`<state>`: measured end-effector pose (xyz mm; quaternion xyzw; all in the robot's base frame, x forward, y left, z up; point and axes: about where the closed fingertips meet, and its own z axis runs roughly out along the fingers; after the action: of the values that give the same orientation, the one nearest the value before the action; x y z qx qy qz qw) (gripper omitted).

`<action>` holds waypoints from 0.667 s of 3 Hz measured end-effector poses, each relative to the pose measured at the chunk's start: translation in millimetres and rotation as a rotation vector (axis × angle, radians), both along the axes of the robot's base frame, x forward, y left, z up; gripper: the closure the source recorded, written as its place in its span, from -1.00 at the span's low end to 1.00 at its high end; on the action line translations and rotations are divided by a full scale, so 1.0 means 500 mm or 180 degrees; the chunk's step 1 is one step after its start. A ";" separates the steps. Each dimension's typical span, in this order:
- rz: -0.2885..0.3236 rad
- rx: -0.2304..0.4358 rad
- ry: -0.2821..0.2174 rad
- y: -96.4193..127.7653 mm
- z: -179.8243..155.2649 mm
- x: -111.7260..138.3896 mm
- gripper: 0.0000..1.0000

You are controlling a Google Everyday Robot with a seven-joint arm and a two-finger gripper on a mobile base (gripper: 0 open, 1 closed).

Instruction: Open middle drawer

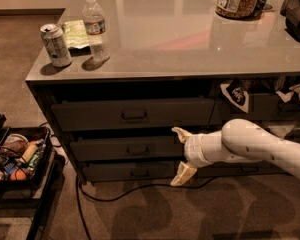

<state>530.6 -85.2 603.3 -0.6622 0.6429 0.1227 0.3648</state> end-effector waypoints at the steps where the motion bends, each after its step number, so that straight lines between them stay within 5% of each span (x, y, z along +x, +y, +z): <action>1: 0.0000 0.0000 0.0000 0.000 0.000 0.000 -1.00; 2: 0.0019 -0.0014 0.0108 0.010 -0.037 0.013 -1.00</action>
Offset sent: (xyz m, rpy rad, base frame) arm 0.0165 0.0084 -0.0427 -0.0130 0.0788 0.0080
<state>536.9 -80.2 585.0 -0.6628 0.6473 0.1336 0.3520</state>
